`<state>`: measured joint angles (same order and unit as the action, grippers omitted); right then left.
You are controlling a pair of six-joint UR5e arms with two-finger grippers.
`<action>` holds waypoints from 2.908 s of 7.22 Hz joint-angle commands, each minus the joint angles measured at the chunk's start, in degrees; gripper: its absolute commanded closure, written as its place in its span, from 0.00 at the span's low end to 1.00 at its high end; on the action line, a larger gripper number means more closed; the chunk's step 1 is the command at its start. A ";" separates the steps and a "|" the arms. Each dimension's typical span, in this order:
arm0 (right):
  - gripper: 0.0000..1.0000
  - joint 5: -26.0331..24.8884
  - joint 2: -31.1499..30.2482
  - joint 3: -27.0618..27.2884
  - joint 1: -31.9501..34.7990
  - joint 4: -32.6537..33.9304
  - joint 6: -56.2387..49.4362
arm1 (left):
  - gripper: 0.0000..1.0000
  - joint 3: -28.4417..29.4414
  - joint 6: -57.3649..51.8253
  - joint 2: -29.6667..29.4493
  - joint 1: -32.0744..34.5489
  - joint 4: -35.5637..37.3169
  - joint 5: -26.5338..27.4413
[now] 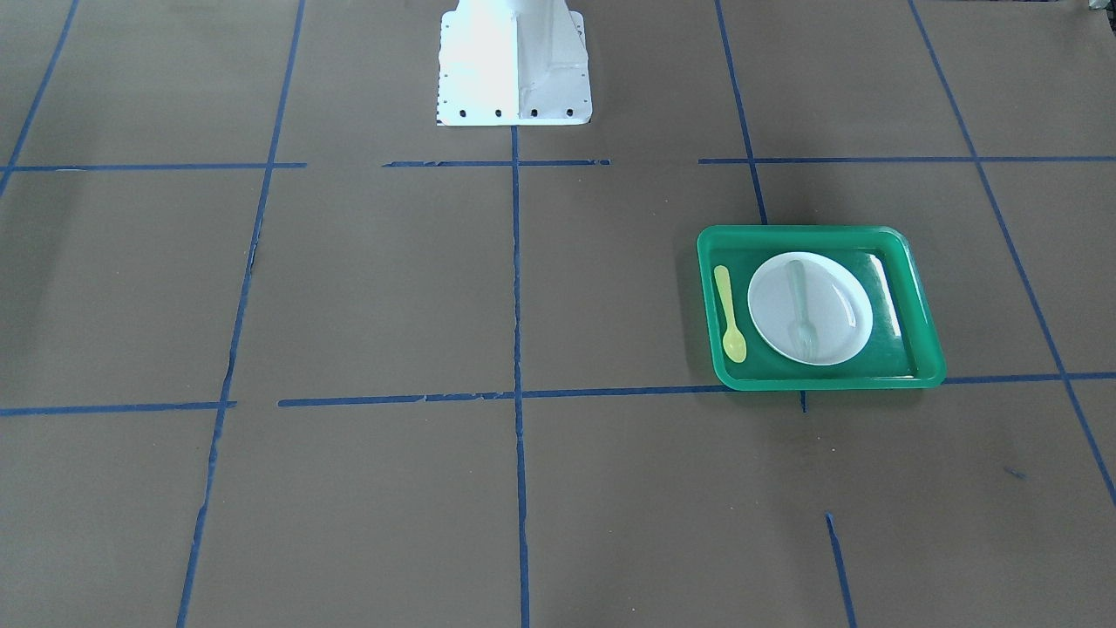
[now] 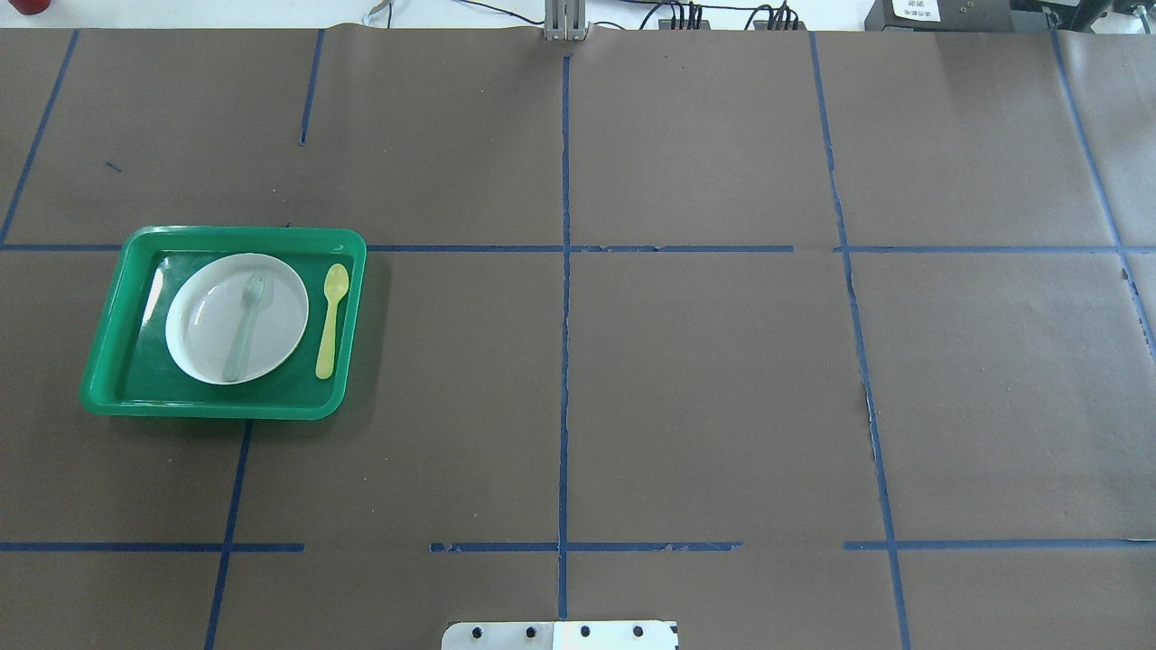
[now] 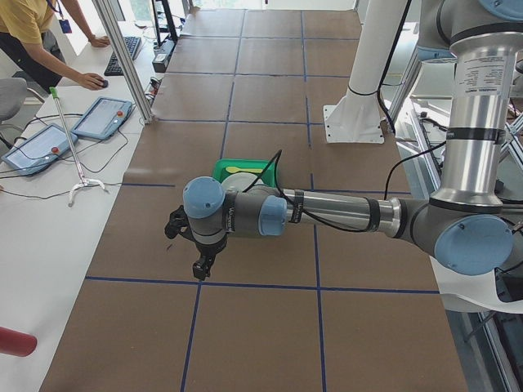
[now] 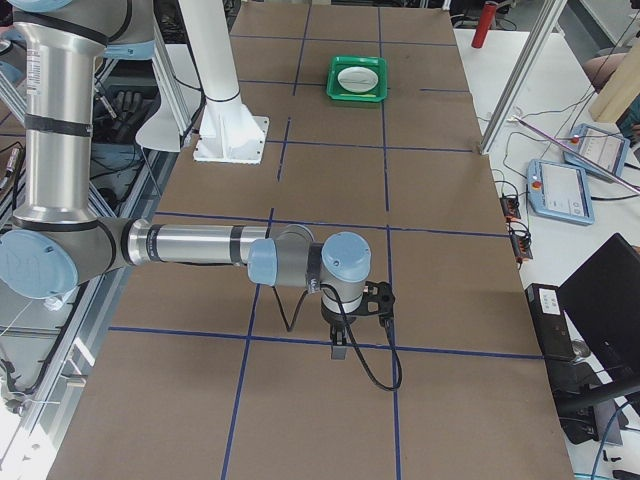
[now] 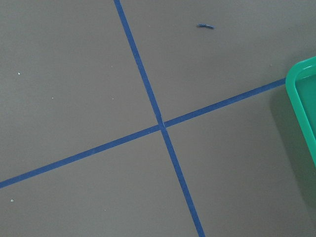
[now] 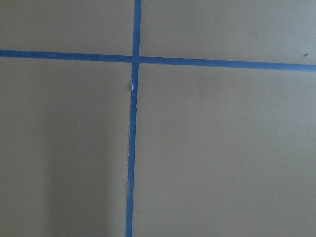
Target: Place fork
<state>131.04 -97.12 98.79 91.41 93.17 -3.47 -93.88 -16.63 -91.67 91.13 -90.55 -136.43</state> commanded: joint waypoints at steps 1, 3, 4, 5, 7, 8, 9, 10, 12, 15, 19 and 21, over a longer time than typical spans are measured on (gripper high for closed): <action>0.00 0.00 0.00 0.00 0.00 0.00 -0.04 | 0.00 -1.56 -0.50 0.69 0.01 -0.06 -0.33; 0.00 0.00 0.00 0.00 0.00 0.00 -0.04 | 0.00 -1.66 0.02 0.79 0.01 -0.24 -0.07; 0.00 0.00 0.00 0.00 0.00 0.00 -0.04 | 0.00 -1.75 3.50 0.61 -0.42 -0.33 -0.07; 0.00 0.00 0.00 0.00 0.00 0.00 -0.04 | 0.00 -2.88 10.06 0.44 -4.52 -1.72 -0.42; 0.00 -0.09 0.00 0.00 0.00 0.00 -0.04 | 0.00 -5.08 28.84 0.17 -14.62 -12.21 0.19; 0.00 -0.09 0.00 0.00 0.00 0.00 -0.04 | 0.00 -5.00 36.42 0.00 -19.36 -17.24 0.20; 0.00 0.00 0.00 0.00 0.00 0.00 -0.04 | 0.02 -5.00 43.72 -1.83 -25.59 -19.03 3.33; 0.00 0.00 0.00 0.00 0.00 0.00 -0.04 | 0.03 -4.91 47.36 -4.11 -29.74 -18.96 8.75; 0.00 0.00 0.00 0.00 0.00 0.00 -0.04 | 0.08 -2.38 49.66 -7.88 -35.38 -18.97 9.25; 0.00 0.00 0.00 0.00 0.00 0.00 -0.04 | 0.20 2.54 52.84 -11.25 -40.49 -19.57 9.42; 0.00 0.00 0.00 0.00 0.00 0.00 -0.04 | 0.44 3.78 54.34 -12.31 -42.88 -20.19 9.34; 0.00 0.00 0.00 0.00 0.00 0.00 -0.04 | 0.51 4.83 53.99 -12.40 -42.88 -20.45 9.34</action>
<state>131.04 -97.12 98.79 91.43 93.17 -3.52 -89.90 37.63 -103.99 48.30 -110.80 -127.09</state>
